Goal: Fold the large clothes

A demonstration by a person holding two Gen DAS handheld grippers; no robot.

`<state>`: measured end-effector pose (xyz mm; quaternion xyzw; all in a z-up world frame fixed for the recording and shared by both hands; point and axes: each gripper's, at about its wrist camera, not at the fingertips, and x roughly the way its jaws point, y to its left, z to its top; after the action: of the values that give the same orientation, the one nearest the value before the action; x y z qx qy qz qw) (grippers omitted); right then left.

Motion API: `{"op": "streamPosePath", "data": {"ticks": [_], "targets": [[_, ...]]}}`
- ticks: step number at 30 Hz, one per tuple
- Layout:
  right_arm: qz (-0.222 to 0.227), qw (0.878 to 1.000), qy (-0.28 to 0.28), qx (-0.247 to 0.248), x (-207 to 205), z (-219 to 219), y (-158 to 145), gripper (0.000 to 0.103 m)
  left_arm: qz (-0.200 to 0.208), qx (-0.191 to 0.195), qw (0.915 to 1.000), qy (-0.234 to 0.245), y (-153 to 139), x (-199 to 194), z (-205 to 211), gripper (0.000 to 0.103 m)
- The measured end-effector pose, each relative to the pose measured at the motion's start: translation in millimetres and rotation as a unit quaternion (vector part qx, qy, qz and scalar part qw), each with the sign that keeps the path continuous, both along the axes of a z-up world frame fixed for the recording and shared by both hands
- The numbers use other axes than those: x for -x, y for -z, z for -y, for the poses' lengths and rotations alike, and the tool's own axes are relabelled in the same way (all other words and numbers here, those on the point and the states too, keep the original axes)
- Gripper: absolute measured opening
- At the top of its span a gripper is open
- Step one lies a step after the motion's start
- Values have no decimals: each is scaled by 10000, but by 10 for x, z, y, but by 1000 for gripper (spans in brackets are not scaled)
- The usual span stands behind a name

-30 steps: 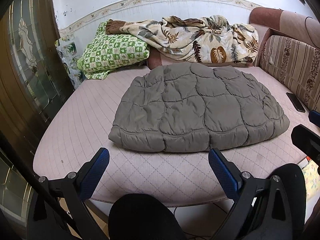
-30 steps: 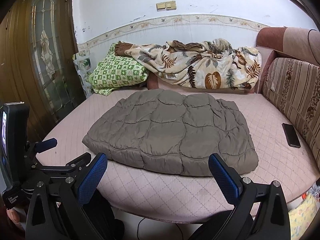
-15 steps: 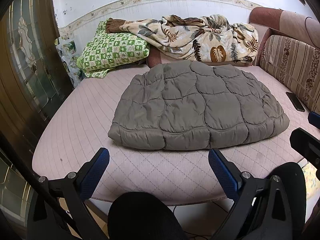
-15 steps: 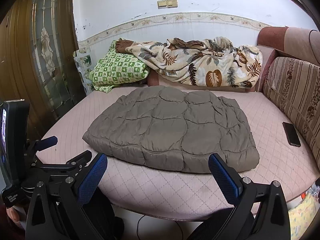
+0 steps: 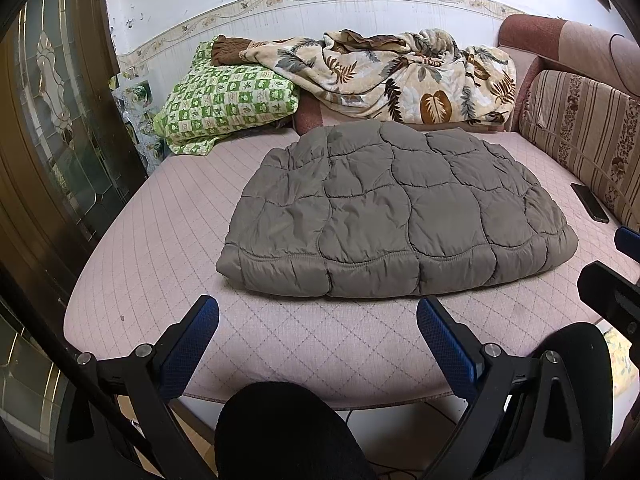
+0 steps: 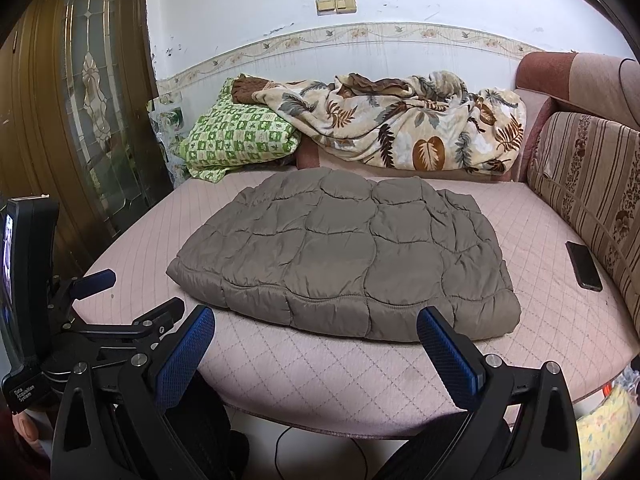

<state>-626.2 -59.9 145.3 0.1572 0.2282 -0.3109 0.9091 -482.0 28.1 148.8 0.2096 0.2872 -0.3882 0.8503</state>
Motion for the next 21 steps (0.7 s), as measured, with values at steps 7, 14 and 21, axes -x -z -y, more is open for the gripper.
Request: {"op": "streamPosePath", "data": {"ticks": [7,14,21], "targets": [[3,10000,0,0,7,2,3,102,12,0,10000,-1,-5,0,-4,99],[2,10000,-9,2,12,5,4,102,26,2,10000,0,11,14,-8,99],[-3,10000,-3,-11,7,-8,2,102,22,1,10000,3,7,13,-12,99]]}}
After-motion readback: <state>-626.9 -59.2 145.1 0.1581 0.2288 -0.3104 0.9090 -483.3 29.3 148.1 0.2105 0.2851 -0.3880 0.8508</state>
